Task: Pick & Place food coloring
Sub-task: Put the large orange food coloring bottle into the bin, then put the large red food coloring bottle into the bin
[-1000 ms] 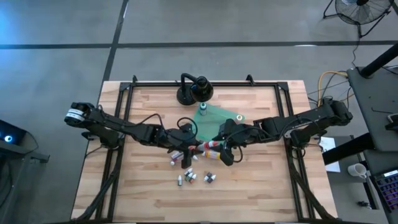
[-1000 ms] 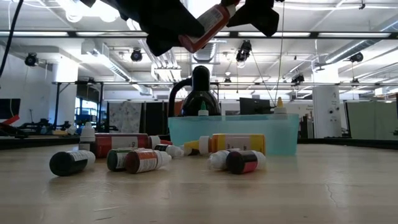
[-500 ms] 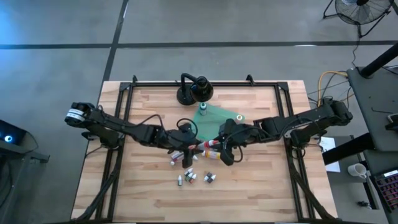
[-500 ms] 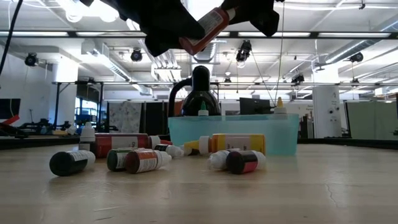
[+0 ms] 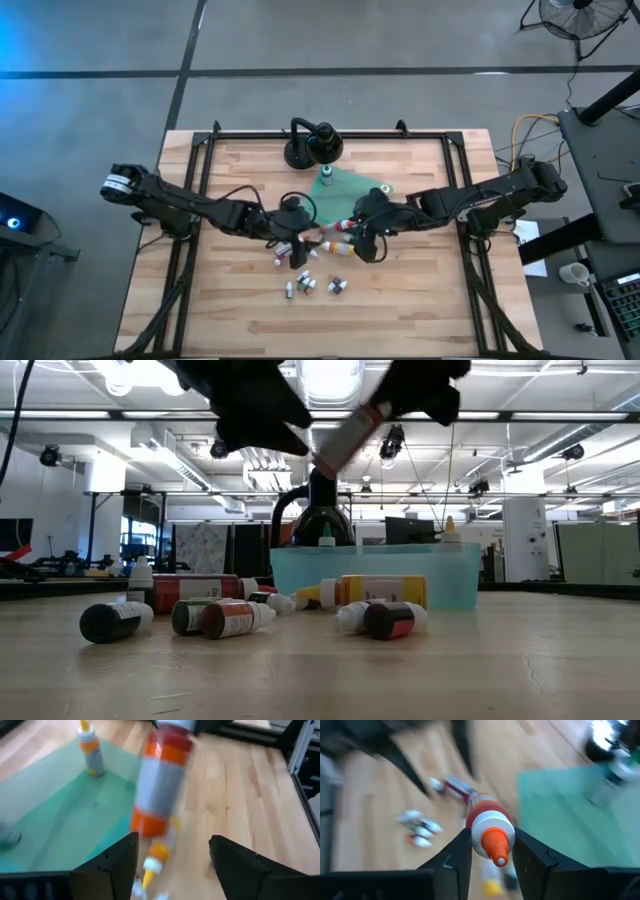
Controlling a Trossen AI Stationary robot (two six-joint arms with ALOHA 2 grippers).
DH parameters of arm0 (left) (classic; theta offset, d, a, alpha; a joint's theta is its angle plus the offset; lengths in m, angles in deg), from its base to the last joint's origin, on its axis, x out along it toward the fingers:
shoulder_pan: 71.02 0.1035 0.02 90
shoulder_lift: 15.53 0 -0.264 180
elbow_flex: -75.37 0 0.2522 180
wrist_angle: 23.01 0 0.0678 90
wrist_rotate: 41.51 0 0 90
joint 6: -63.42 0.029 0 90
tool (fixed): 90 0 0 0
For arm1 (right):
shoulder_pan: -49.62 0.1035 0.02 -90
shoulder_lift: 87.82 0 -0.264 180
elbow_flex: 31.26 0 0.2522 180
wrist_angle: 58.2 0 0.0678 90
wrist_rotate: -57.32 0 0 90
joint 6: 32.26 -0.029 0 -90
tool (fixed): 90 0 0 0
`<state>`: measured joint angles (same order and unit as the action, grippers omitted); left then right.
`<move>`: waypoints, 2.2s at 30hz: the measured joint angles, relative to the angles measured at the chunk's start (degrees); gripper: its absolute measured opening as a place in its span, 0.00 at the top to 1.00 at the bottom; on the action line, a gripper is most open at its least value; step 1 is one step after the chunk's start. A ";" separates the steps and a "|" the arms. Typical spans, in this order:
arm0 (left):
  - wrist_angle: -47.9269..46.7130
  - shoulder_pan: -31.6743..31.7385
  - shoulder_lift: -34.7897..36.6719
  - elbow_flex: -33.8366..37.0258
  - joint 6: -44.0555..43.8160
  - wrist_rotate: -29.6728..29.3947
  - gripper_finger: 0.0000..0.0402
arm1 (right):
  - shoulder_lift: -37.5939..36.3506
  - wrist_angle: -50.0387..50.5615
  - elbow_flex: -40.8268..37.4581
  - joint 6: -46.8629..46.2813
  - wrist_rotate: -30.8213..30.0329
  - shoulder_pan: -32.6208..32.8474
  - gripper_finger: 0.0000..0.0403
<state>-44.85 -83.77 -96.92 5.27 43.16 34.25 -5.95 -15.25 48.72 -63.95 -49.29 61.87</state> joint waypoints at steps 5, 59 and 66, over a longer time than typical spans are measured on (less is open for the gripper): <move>-8.69 -0.33 2.78 0.33 -6.62 -2.38 0.46 | -0.02 11.52 0.00 -4.26 -1.17 -2.43 0.73; -23.30 -0.87 3.52 3.43 -9.49 -2.08 0.46 | 0.80 17.42 -5.84 -12.13 8.50 -2.81 0.37; -16.29 -0.87 3.25 8.94 -9.15 0.47 0.46 | -1.63 21.70 -5.84 -18.07 3.34 2.59 0.37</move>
<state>-61.15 -84.65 -93.66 14.21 34.00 34.72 -7.59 6.45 42.88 -82.02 -45.95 64.46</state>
